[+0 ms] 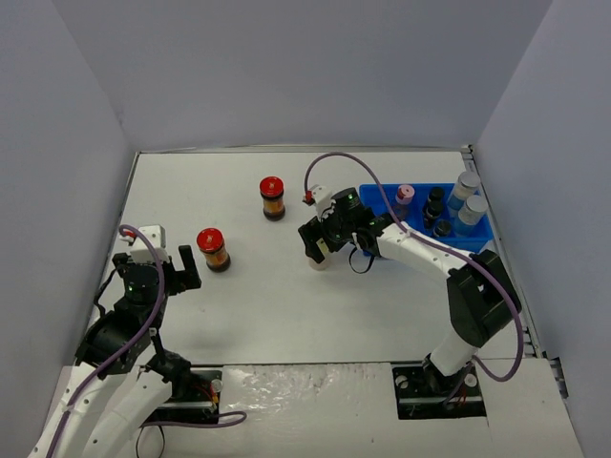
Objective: Organize the condiment bottles
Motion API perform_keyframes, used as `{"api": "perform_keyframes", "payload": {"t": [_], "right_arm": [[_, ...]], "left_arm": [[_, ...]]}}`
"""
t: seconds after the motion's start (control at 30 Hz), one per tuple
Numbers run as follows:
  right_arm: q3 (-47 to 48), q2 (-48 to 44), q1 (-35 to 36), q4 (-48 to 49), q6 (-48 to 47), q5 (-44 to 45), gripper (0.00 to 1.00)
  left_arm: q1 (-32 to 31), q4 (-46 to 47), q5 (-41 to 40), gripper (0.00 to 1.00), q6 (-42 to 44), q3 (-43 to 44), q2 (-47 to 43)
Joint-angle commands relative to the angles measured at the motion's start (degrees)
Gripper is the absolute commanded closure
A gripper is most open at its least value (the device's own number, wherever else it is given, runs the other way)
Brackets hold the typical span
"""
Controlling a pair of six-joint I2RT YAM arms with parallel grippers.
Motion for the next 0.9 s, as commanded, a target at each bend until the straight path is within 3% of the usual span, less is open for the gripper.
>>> {"api": "perform_keyframes", "payload": {"t": [0.0, 0.07, 0.37, 0.5, 0.6, 0.87], "right_arm": [[2.6, 1.69, 0.6, 2.28, -1.55, -1.27, 0.1], [2.3, 1.78, 0.63, 2.47, -1.66, -0.71, 0.16], [2.07, -1.81, 0.44, 2.95, -0.26, 4.96, 0.8], [2.06, -6.82, -1.67, 2.87, 2.58, 7.75, 0.94], [2.37, -11.36, -4.54, 2.15, 6.22, 9.36, 1.0], [2.48, -19.05, -16.87, -2.97, 13.26, 20.36, 1.0]], "left_arm": [[0.34, 4.53, -1.52, 0.03, 1.9, 0.38, 1.0], [0.41, 4.37, -1.67, 0.03, 1.82, 0.51, 1.53], [1.5, 4.96, -0.6, 0.03, 1.97, 0.27, 2.67], [2.24, 5.04, -0.27, 0.03, 2.31, 0.19, 2.77], [2.84, 5.14, -0.11, 0.03, 2.4, 0.18, 2.76], [3.68, 5.23, 0.24, 0.03, 2.58, 0.12, 2.94]]}}
